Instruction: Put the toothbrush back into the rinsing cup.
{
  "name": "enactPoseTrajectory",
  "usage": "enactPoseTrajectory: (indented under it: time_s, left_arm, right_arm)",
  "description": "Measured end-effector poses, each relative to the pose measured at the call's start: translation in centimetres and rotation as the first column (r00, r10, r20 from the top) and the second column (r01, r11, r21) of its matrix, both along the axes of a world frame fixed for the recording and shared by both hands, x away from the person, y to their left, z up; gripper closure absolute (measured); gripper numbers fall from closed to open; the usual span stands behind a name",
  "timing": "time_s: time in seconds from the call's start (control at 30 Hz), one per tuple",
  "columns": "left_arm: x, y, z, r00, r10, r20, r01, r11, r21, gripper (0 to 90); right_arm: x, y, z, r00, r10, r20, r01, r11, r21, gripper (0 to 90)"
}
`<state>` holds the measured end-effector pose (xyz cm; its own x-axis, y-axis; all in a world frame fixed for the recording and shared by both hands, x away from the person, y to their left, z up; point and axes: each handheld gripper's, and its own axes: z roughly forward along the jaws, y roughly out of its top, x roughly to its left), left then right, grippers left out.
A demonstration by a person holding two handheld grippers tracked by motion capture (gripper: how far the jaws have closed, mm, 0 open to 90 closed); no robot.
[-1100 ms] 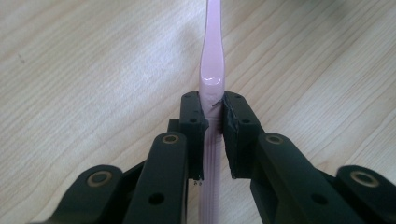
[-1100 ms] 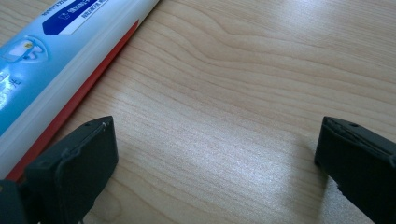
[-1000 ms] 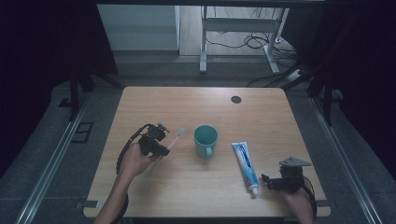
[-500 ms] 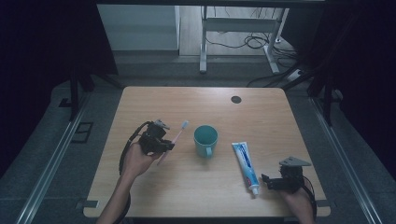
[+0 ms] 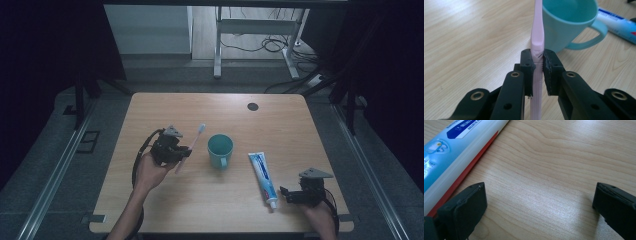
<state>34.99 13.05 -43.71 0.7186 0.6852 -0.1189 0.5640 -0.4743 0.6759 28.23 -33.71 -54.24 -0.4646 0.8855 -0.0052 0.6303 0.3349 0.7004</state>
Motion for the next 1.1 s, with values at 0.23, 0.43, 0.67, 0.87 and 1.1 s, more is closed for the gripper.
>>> enactPoseTrajectory:
  time_s: [0.23, 0.43, 0.67, 0.87, 1.1]
  left_arm:
    - [-0.3, -0.4, 0.8, 0.9991, -0.008, 0.042, 0.010, 0.9985, -0.053, 79.2]
    - [-0.4, -1.0, 1.7, 0.9957, -0.011, 0.092, 0.021, 0.9937, -0.110, 79.2]
    - [-0.4, -1.9, 2.4, 0.9915, -0.013, 0.130, 0.031, 0.9896, -0.140, 79.2]
    - [-0.2, -2.5, 2.8, 0.9879, -0.005, 0.155, 0.030, 0.9873, -0.156, 79.2]
    - [0.1, -3.0, 3.1, 0.9851, 0.005, 0.172, 0.026, 0.9838, -0.177, 79.2]
  right_arm:
    - [0.0, 0.0, 0.0, 1.0000, 0.001, 0.001, -0.001, 1.000, -0.001, 0.0]
    - [0.0, 0.0, 0.0, 1.0000, 0.000, 0.000, 0.000, 1.000, 0.000, 0.0]
    - [0.0, 0.0, 0.0, 1.0000, 0.000, 0.001, 0.000, 1.000, 0.000, 0.0]
    - [0.0, 0.0, 0.0, 1.0000, 0.000, 0.001, 0.000, 1.000, 0.000, 0.0]
    - [0.0, 0.0, 0.0, 1.0000, 0.001, 0.001, -0.001, 1.000, 0.000, 0.0]
